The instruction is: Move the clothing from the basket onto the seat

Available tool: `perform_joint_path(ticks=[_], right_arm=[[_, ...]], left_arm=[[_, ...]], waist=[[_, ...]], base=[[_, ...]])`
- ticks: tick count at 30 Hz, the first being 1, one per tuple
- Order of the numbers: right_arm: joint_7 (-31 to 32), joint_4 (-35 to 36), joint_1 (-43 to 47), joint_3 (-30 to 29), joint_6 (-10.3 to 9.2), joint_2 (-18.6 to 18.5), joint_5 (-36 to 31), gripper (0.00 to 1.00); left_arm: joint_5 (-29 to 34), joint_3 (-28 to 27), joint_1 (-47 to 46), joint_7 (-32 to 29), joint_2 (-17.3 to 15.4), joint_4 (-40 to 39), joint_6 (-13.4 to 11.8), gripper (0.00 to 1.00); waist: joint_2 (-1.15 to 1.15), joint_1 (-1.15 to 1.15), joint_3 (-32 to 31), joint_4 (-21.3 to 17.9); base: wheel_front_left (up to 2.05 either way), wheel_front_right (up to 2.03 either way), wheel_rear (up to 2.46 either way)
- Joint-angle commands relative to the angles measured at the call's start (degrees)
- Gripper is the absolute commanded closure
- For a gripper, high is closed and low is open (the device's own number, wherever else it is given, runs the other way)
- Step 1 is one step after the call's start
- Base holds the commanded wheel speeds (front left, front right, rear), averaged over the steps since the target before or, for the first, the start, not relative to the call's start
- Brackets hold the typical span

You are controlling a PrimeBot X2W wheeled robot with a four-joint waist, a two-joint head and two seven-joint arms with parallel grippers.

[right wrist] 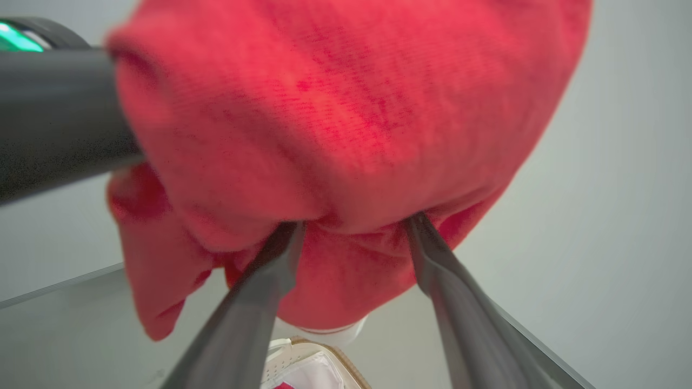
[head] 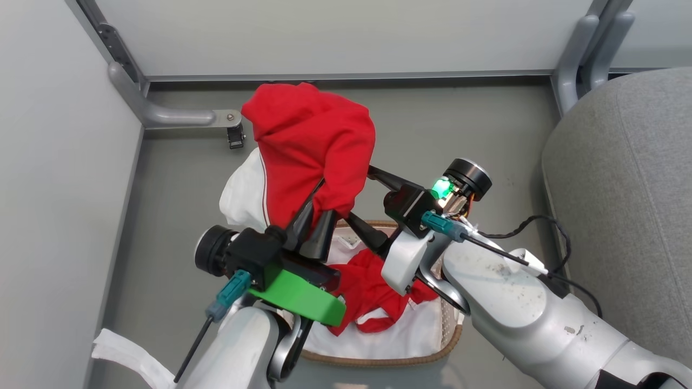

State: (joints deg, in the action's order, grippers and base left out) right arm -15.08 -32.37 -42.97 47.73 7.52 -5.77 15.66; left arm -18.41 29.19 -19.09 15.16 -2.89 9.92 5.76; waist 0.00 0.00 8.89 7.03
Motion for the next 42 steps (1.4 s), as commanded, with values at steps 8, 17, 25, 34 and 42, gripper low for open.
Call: perform_joint_path(ticks=[8, 17, 25, 34, 42], right_arm=[[-0.1, -0.8, -1.8, 1.1, -0.06, 0.2, 3.6, 1.00], [-0.1, 2.1, 1.1, -3.9, -0.06, -1.2, 3.3, 1.00], [-0.1, 7.5, 5.4, -11.9, -0.06, -1.5, 1.9, 1.00], [-0.1, 12.3, 9.7, -19.8, -0.06, -1.3, 0.7, 1.00], [-0.1, 15.3, 13.3, -24.1, -0.07, -0.5, 0.4, 1.00]], left_arm=[[-1.0, 0.8, 0.1, 0.0, -0.1, 0.4, -0.2, 1.00], [1.0, -0.8, 0.3, 0.0, -0.1, 0.1, -0.6, 0.34], [4.3, -2.7, 1.0, 0.0, -0.1, 1.1, 0.0, 0.00], [7.8, -3.8, -0.3, 0.0, -0.2, 2.3, 1.2, 0.00], [9.1, -3.0, -1.0, 0.0, -0.7, 3.5, 1.7, 0.00]], waist=[[0.00, 0.00, 0.1, 0.8], [0.00, 0.00, 0.2, -1.2], [0.00, 0.00, 1.1, -8.6], [0.00, 0.00, 3.3, -23.2], [0.00, 0.00, 4.9, -34.6]], base=[[0.00, 0.00, 0.00], [0.00, 0.00, 0.00], [0.00, 0.00, 0.00], [0.00, 0.00, 0.00], [0.00, 0.00, 0.00]])
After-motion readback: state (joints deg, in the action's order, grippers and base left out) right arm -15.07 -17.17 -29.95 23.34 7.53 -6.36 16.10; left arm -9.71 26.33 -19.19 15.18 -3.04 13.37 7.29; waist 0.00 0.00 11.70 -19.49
